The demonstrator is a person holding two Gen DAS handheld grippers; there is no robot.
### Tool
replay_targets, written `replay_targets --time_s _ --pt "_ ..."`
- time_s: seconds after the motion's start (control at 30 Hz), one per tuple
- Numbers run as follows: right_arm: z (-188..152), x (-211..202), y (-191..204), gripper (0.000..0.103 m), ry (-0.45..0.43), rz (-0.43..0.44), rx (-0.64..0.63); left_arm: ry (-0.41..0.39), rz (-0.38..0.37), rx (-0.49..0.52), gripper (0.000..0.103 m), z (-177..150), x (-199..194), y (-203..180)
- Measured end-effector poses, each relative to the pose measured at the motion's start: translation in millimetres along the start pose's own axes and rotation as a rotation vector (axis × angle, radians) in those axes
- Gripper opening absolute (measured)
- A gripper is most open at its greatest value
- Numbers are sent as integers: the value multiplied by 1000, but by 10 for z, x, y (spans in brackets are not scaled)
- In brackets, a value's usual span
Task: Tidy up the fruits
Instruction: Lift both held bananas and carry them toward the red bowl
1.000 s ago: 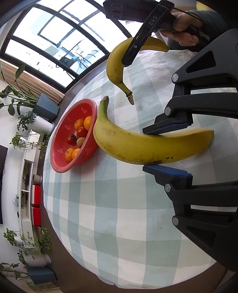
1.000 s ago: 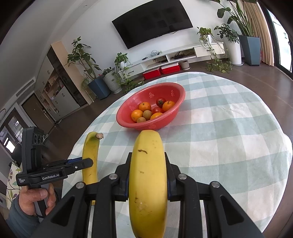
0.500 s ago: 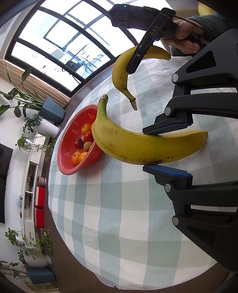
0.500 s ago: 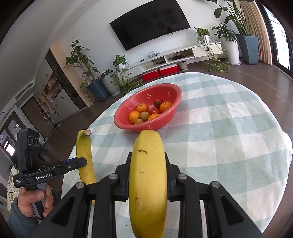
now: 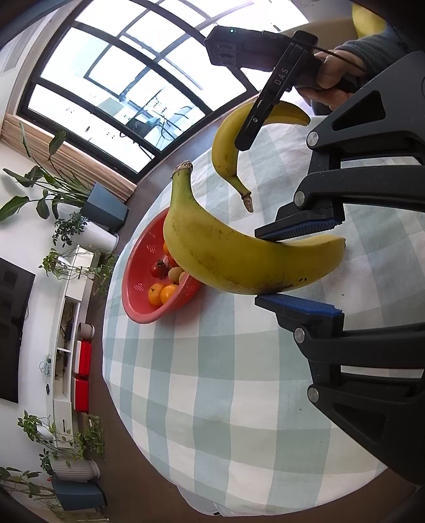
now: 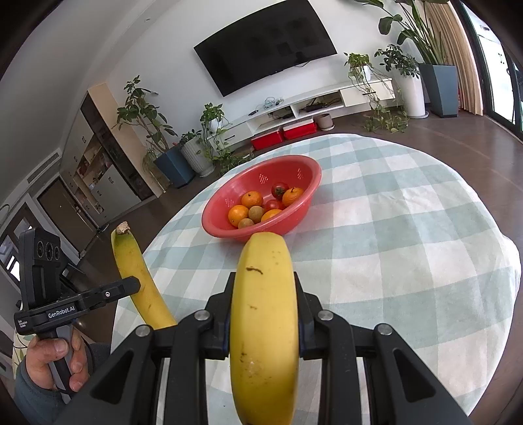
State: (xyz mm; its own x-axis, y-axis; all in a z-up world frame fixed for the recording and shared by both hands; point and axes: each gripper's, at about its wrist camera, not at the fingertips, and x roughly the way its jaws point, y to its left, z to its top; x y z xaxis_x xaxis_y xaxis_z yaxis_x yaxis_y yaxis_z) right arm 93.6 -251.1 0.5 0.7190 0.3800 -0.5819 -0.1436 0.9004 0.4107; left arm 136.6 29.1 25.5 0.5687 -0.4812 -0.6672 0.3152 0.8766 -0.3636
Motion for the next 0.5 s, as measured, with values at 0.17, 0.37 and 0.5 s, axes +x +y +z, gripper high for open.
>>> replay_targets --time_s 0.17,0.37,0.5 --pt "36 -30 -10 30 -16 4 8 -20 -13 16 31 93 -80 -67" --pt "176 -130 10 30 -53 9 4 -40 -38 21 31 283 -144 -119" --pt "370 -189 43 30 -79 9 -16 -52 -61 32 31 456 -165 -181"
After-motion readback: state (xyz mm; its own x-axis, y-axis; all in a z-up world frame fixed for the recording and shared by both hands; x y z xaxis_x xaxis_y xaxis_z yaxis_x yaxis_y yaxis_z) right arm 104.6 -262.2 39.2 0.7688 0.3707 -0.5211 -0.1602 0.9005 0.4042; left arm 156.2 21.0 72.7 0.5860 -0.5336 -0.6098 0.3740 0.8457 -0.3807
